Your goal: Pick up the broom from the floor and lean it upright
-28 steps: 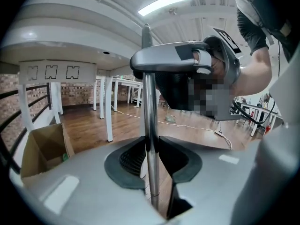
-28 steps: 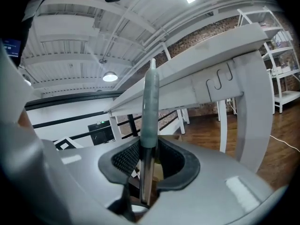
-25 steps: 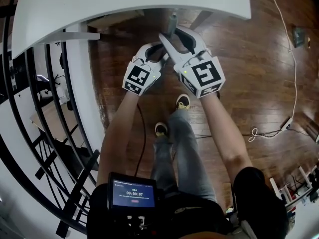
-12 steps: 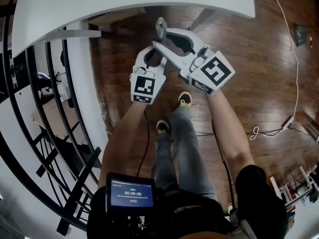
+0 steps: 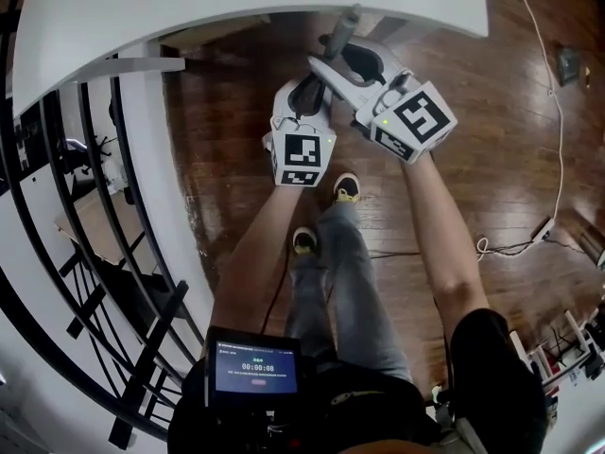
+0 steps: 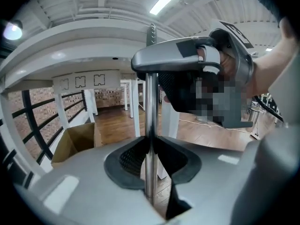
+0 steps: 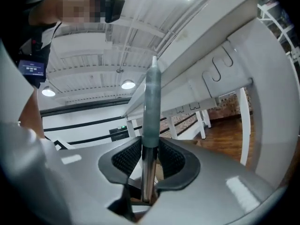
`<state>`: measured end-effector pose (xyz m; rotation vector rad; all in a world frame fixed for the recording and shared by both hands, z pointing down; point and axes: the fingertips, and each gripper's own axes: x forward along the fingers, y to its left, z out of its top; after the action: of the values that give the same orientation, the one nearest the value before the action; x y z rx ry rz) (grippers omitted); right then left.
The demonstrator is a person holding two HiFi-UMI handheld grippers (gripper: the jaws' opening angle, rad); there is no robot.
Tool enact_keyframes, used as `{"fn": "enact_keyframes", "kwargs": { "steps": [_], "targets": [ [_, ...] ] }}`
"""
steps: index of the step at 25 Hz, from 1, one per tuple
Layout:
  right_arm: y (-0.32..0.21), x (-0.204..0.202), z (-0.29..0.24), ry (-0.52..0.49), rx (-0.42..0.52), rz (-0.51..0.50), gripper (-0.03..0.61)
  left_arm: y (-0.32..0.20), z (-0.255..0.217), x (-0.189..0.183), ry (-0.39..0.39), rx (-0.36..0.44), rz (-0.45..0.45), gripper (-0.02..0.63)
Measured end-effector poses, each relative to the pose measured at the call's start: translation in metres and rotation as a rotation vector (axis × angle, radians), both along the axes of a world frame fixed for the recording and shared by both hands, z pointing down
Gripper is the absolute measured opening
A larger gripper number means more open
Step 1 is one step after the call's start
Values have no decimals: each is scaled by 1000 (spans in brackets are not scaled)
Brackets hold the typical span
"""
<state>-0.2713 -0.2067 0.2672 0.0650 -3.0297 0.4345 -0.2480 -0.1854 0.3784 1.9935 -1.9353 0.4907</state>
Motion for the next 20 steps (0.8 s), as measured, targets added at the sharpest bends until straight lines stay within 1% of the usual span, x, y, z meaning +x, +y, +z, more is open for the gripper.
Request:
{"fn": "enact_keyframes", "kwargs": {
  "steps": [3,4,5,7,8,9,10,13,16,17,18,20],
  "targets": [
    [-2,3,4,5,2,22,117,-3,1,6,17,10,18,95],
    [-3,4,3,0,-3,35,106,-4,1,6,20,13,24,95],
    [-5,5,3,-4,-8,48,83,-4,1,7,21,15,33,97],
    [-7,6,3,-5,-15,64,86,-5,1,7,21,18,50,106],
    [-7,7,4,-1,-15,65,104,-5,0,6,23,23,58,117],
    [-7,7,5,2,-14,64,139,-6,-1,4,29,30,66,140],
    [-7,8,5,4,-8,65,158,-6,-2,3,37,37,76,174],
    [-14,13,2,-5,5,109,150,-3,-5,8,62,57,140,279],
    [-22,16,1,-2,2,164,146,10,-3,10,57,44,205,312],
    [-22,16,1,-2,2,166,119,15,-1,9,57,35,216,322],
    [-21,14,-1,-7,-1,151,49,20,2,7,55,26,223,324],
    [-9,6,-7,-26,-5,57,32,30,8,4,46,6,237,324]
  ]
}}
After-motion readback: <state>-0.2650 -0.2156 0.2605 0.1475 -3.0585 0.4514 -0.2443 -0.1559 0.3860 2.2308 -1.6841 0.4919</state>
